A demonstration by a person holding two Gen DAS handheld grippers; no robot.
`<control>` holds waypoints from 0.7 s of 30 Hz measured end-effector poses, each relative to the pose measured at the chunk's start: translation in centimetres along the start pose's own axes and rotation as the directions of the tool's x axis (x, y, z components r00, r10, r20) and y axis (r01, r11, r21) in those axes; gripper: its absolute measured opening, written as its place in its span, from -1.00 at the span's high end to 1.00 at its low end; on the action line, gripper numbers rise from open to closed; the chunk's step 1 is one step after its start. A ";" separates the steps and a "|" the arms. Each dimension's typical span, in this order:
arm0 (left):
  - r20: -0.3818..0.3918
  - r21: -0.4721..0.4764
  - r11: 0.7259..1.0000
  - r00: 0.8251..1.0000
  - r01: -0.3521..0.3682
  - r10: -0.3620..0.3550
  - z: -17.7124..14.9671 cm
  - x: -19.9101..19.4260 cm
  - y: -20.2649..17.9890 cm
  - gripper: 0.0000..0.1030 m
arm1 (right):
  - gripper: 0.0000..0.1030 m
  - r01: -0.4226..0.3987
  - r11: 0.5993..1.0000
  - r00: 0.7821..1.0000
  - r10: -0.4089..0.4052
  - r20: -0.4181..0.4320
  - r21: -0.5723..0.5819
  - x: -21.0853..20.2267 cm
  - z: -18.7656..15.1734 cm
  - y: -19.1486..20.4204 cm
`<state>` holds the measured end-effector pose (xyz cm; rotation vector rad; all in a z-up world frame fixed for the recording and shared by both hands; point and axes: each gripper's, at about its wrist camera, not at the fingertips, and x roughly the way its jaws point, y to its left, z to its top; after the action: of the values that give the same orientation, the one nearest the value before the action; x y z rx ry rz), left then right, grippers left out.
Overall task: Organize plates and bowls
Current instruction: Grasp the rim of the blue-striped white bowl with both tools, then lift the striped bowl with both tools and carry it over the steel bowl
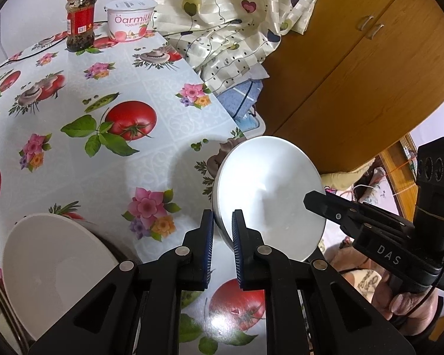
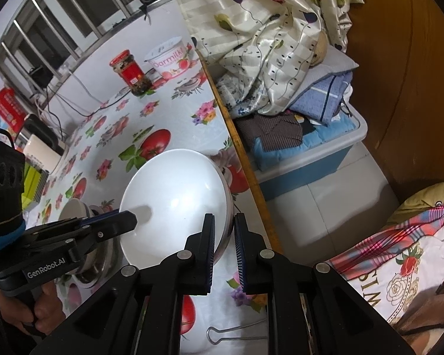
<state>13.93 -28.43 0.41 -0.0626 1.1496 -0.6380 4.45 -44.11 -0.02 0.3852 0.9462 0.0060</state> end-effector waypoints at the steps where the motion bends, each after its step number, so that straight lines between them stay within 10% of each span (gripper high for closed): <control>1: 0.003 0.000 1.000 1.000 0.001 -0.001 0.0 -0.2 0.0 0.74 | 0.74 -0.001 1.000 1.000 0.001 0.003 -0.001 -0.2 0.0 0.1; 21: 0.128 -0.006 1.000 0.992 -0.021 0.022 -0.5 -6.8 0.7 0.74 | 0.74 -0.017 0.997 0.997 0.023 0.070 -0.079 -4.0 0.9 4.5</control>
<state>12.11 -24.36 5.57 -0.0939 1.0267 -0.6037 3.52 -40.85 5.05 0.3208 0.8694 0.0473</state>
